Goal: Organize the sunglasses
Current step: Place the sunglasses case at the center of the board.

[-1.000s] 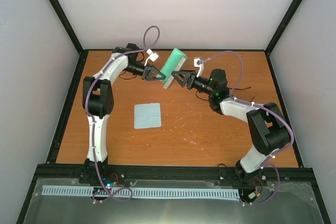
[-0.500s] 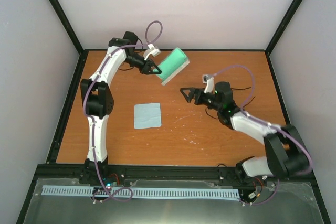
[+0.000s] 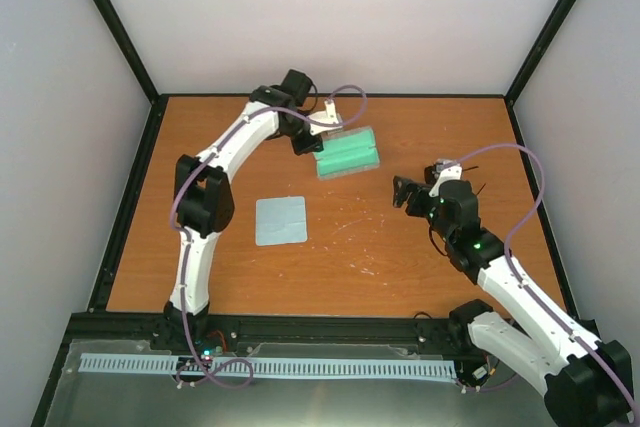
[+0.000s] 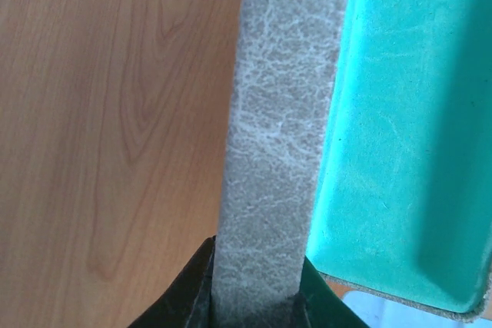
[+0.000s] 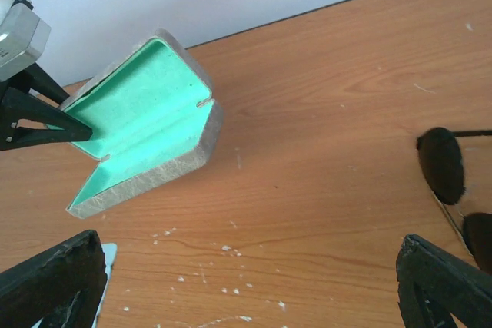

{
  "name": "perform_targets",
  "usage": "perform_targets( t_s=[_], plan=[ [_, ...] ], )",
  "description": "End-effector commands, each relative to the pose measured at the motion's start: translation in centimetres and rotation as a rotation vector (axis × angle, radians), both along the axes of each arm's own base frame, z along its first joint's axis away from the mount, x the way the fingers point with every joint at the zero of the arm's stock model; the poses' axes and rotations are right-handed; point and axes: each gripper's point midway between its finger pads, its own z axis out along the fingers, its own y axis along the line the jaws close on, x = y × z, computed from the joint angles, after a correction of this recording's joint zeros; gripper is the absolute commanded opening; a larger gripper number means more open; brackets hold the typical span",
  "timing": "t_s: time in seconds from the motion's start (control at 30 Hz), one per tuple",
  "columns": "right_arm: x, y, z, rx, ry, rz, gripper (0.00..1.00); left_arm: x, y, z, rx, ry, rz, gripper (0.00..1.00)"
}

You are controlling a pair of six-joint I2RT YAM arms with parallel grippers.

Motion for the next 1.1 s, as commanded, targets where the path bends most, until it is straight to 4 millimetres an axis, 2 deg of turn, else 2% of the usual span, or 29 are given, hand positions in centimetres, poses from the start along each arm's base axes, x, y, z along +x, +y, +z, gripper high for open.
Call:
perform_targets(
  t_s=[0.0, 0.13, 0.3, 0.6, 0.73, 0.87, 0.97, 1.07],
  plan=[
    [-0.5, -2.0, -0.3, -0.05, 0.016, -0.083, 1.0, 3.1, -0.6, -1.1, 0.111, -0.174, 0.011, 0.0],
    [-0.6, -2.2, 0.6, -0.049, -0.013, -0.086, 1.0, 3.8, -0.5, -3.7, 0.191, -0.192, 0.018, 0.0],
    [-0.7, -2.3, 0.5, -0.08, -0.012, -0.079, 1.0, 4.3, -0.1, -6.6, 0.288, -0.201, 0.013, 0.0],
    [-0.7, -2.4, -0.4, -0.067, -0.004, -0.094, 1.0, 4.9, 0.9, -9.5, 0.372, -0.234, -0.029, 0.0],
    [-0.5, -2.4, -0.3, -0.076, -0.005, -0.09, 1.0, 5.2, 0.7, -9.4, 0.368, -0.249, -0.025, 0.0],
    [-0.5, -2.3, -0.5, -0.086, -0.001, -0.082, 1.0, 5.8, 0.3, -8.3, 0.359, -0.281, -0.005, 0.0],
    [-0.5, -2.2, -0.7, -0.09, 0.004, -0.076, 1.0, 5.7, -0.4, -7.1, 0.321, -0.282, 0.01, 0.0],
    [-0.5, -2.1, -1.0, -0.089, 0.009, -0.068, 1.0, 5.2, -0.8, -6.7, 0.3, -0.273, 0.013, 0.01]
  ],
)
